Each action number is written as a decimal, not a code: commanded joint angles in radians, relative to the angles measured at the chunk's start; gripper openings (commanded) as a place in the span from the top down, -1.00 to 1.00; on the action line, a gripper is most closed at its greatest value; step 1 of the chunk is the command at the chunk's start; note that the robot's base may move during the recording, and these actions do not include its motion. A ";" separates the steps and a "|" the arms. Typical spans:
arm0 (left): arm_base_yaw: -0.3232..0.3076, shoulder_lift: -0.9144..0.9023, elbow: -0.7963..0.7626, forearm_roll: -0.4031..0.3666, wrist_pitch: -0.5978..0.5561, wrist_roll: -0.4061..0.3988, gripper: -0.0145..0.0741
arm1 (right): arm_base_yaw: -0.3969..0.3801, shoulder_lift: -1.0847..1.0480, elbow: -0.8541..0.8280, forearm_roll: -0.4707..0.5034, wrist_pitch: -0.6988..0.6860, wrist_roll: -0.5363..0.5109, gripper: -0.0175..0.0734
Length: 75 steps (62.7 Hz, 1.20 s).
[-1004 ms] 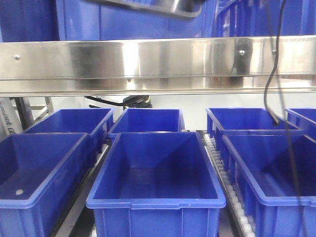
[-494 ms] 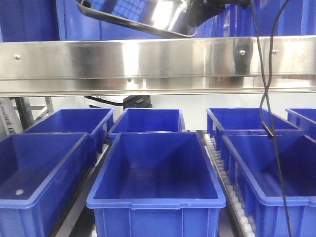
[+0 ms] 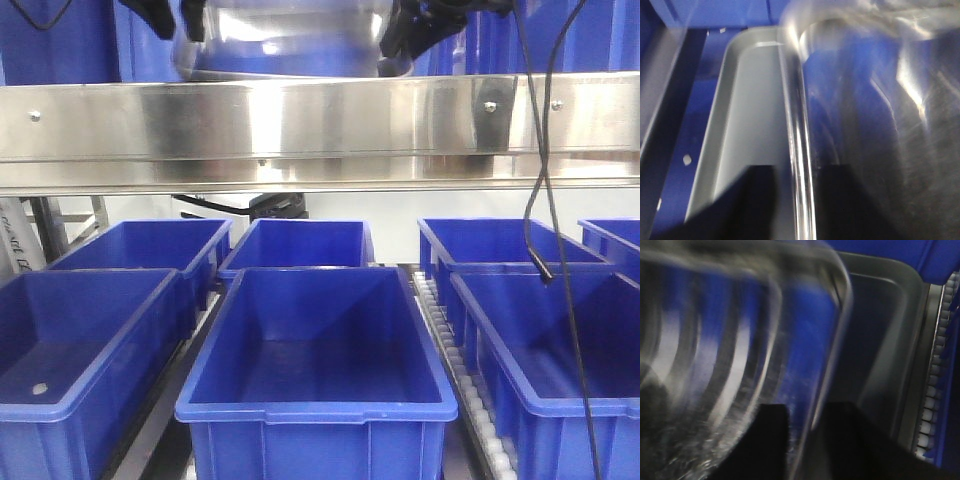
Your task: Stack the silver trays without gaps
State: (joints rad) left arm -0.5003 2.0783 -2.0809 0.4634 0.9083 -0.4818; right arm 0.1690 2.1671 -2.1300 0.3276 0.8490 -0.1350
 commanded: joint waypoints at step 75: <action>0.005 -0.644 0.146 0.126 0.007 0.046 0.66 | 0.005 -0.688 0.037 -0.093 0.093 -0.014 0.79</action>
State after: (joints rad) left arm -0.5003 1.5090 -2.0209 0.5819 0.9579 -0.4298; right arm 0.1713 1.5438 -2.1380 0.2423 0.9540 -0.1389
